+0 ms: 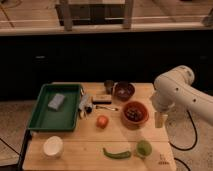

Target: Place apple in paper cup

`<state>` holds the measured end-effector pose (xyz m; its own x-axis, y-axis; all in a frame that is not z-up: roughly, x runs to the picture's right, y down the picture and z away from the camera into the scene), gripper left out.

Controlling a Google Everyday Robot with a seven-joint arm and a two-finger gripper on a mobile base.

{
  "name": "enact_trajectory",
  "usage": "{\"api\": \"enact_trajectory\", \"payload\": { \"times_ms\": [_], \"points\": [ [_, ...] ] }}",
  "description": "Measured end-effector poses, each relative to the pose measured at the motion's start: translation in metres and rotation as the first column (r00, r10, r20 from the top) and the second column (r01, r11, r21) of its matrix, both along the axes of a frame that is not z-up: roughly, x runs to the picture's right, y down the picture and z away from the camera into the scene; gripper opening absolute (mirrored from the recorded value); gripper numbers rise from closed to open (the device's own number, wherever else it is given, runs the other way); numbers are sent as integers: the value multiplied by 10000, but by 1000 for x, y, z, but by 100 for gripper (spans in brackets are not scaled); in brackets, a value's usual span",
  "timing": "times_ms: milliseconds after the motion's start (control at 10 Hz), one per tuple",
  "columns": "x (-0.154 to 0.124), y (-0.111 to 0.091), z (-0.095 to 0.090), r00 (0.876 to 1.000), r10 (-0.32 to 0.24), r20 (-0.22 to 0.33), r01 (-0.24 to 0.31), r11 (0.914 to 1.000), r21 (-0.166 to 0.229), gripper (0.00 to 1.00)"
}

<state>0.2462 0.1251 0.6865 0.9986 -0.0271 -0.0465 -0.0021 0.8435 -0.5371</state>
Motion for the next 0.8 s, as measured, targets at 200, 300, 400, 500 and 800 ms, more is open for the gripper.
{"api": "enact_trajectory", "payload": {
  "times_ms": [200,300,400,500,800],
  "points": [
    [-1,3,0,9998,-200,13,200,9998,17,80],
    [-11,4,2,9991,-412,121,412,9991,34,80],
    [-25,6,3,9982,-572,200,572,9984,52,80],
    [-37,6,5,9972,-704,259,703,9975,77,80],
    [-56,9,8,9935,-1058,429,1052,9943,164,80]
  ]
}}
